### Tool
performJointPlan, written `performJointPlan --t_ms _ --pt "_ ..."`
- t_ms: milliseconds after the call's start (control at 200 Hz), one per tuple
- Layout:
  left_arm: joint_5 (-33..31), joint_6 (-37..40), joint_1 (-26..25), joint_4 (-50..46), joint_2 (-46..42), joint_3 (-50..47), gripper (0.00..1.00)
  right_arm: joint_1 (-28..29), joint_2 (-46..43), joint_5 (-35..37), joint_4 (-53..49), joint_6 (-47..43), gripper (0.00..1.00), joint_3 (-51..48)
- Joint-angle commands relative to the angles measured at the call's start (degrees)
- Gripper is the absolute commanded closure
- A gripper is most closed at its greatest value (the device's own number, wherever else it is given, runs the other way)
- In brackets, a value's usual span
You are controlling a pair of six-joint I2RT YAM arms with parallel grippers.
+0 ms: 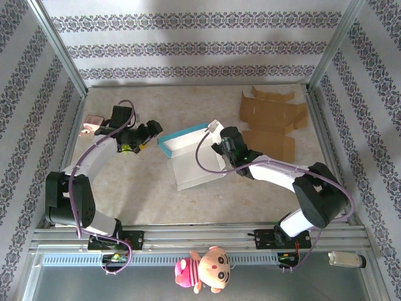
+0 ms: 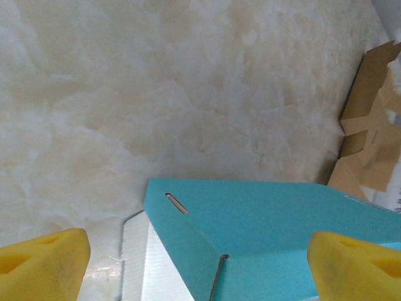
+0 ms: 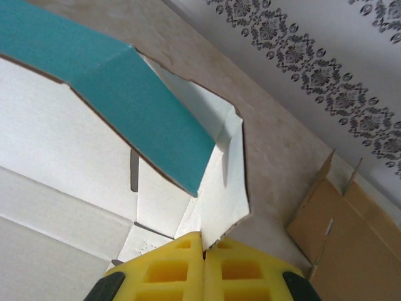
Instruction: Fold the paper box
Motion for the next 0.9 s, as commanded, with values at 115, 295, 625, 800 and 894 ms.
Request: performJointPlan --t_ms 115,295,625,800,894 --pt "7.79 -4.82 0.4 11.66 2.7 -1.41 0.14 1.63 3.88 0.37 5.05 4.07 1.0 1.04" --pt "7.47 -6.22 0.36 12.47 2.6 -2.76 0.3 1.61 6.13 0.79 5.29 5.75 0.99 1.13" --pt "2.19 -8.5 0.36 10.04 -6.5 -7.34 0.12 1.59 6.37 1.29 4.88 5.51 0.99 0.96" --pt "2.48 -15.02 0.36 17.7 -8.26 -13.39 0.27 1.55 6.46 1.39 4.64 5.14 0.99 0.77" --pt "7.0 -15.25 0.21 19.07 -5.37 -13.3 0.29 1.54 6.5 1.38 3.96 5.13 0.99 1.0"
